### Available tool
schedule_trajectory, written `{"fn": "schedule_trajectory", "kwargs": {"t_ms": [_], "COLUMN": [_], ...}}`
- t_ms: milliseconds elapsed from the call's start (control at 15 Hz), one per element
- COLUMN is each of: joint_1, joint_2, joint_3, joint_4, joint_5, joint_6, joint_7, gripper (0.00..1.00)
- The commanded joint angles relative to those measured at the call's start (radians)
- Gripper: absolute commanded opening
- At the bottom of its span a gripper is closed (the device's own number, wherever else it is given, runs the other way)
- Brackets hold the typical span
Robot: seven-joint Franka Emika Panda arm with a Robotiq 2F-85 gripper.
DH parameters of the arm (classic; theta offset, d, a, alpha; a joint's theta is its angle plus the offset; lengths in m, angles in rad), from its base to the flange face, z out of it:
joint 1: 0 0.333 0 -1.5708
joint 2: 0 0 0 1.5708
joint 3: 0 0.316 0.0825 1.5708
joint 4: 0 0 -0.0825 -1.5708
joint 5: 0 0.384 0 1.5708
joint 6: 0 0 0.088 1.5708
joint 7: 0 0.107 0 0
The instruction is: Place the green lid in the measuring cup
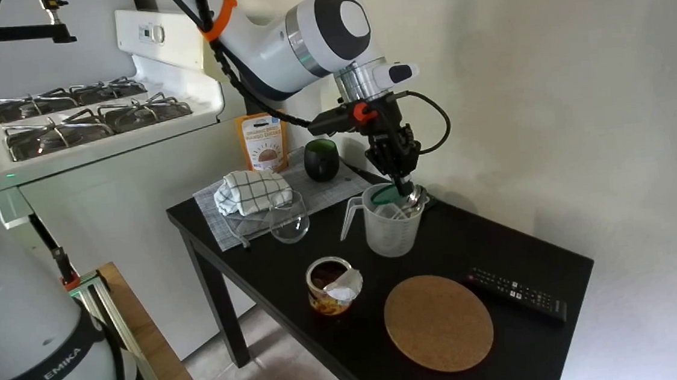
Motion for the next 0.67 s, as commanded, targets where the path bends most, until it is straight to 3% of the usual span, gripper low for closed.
{"fn": "schedule_trajectory", "kwargs": {"t_ms": [0,533,600], "joint_1": [-0.016,-0.008,-0.007], "joint_2": [0.052,0.134,0.140], "joint_3": [0.010,0.009,0.009], "joint_4": [0.034,0.108,0.113], "joint_5": [0.057,0.172,0.190], "joint_6": [0.039,0.038,0.036], "joint_7": [-0.063,-0.179,-0.196], "gripper": [0.00,0.00,0.27]}}
